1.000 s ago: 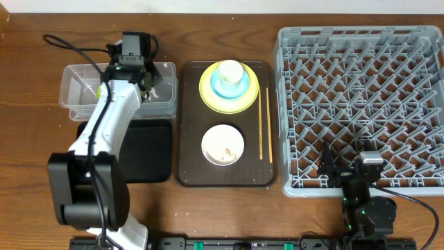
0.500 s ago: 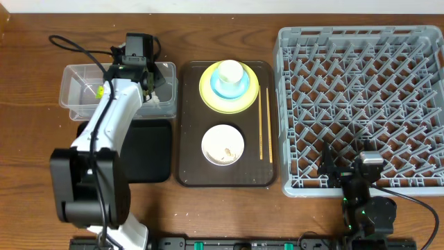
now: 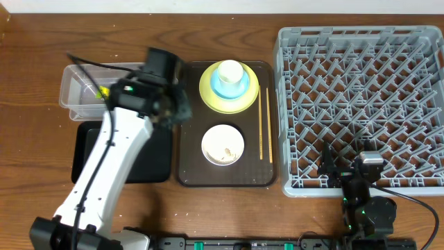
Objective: Sort waste into correct bins and load items into the dishwasher rack
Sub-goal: 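Reach left gripper to the rim of the white rice bowl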
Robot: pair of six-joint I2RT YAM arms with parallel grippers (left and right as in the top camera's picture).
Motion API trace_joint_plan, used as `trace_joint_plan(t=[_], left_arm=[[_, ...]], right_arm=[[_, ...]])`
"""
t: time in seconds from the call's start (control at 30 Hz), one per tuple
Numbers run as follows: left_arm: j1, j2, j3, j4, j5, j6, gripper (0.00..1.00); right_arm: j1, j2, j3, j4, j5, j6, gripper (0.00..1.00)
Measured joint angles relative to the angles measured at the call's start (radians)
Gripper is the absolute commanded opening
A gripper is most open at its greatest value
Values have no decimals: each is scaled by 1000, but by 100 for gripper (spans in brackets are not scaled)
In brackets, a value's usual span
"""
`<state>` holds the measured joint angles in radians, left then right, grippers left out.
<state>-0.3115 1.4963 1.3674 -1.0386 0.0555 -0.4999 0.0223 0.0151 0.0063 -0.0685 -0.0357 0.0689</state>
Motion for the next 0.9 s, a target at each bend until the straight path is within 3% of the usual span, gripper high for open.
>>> trace_joint_plan(t=[0.17,0.53,0.9], left_arm=[[-145,2,-48,13,16,0,36],[-413,4,-167,255,19,0,32],[-509,87,-180,378,-64,-1,33]], right_arm=[[0,0,0,0,0,0,99],[0,0,0,0,0,0,99],[0,0,0,0,0,0,99]])
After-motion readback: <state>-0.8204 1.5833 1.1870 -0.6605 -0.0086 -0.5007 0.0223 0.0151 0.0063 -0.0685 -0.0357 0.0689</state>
